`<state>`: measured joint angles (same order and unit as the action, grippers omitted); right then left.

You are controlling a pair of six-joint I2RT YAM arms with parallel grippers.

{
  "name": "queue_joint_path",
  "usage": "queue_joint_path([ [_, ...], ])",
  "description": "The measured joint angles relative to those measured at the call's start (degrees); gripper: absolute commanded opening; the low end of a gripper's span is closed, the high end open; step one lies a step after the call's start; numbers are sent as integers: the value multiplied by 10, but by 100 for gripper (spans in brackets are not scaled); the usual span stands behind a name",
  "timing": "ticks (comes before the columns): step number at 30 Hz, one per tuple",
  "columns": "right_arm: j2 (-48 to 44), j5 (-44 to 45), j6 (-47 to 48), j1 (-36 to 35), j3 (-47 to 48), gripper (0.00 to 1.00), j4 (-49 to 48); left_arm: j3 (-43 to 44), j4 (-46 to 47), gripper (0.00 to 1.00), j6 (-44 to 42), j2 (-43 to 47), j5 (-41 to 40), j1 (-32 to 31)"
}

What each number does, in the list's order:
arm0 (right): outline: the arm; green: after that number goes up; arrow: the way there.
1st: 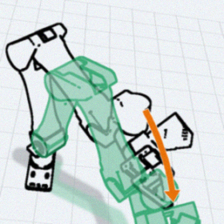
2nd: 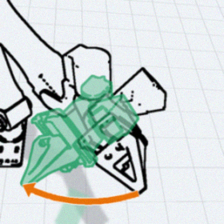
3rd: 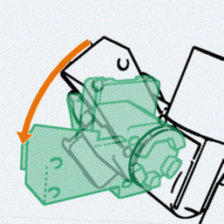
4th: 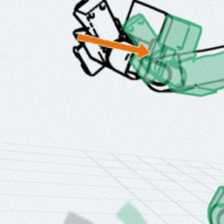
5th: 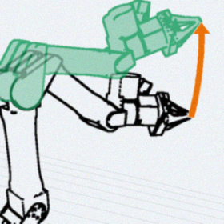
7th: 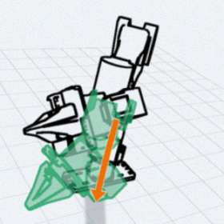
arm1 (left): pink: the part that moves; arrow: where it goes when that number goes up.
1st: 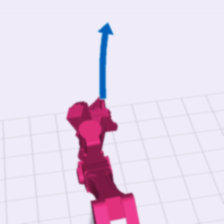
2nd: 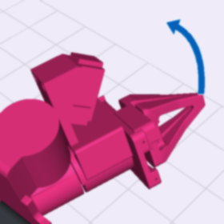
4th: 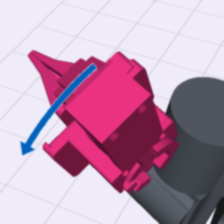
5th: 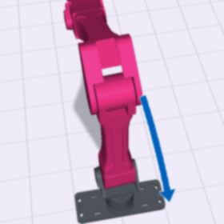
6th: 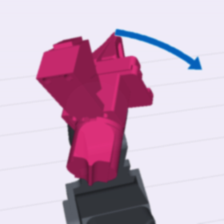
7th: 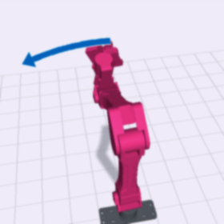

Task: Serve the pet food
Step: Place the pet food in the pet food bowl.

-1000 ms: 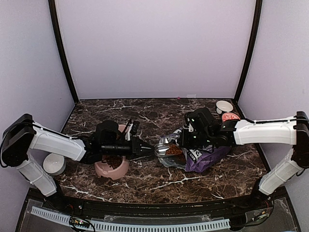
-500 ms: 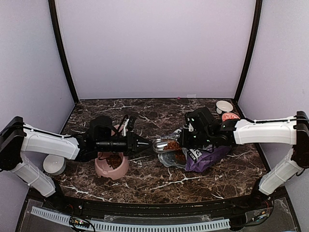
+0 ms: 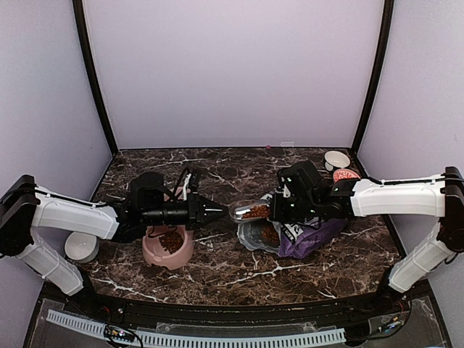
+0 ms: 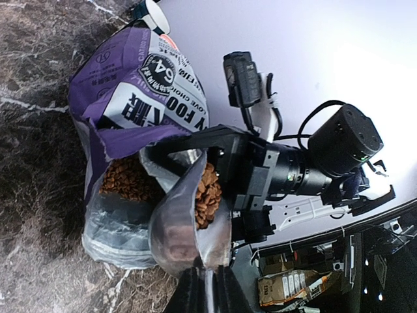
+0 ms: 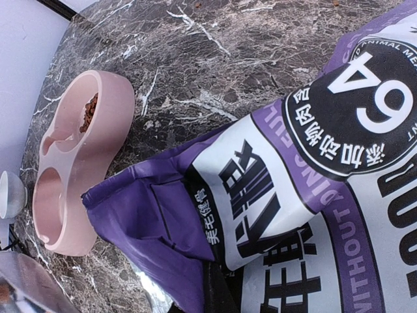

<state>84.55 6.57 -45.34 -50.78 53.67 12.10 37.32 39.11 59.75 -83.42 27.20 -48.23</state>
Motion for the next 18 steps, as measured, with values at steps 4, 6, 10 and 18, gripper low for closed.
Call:
queue_joint_path([
  [4,1,0,0,0,2,0,2,-5,31,0,3,1,4,2],
  [6,2,-1,0,0,5,0,6,-12,41,0,5,2,6,5],
  [10,4,-1,0,0,10,0,13,-29,46,0,7,11,9,8],
  [18,12,-4,0,0,19,0,22,-59,67,0,15,40,6,21],
])
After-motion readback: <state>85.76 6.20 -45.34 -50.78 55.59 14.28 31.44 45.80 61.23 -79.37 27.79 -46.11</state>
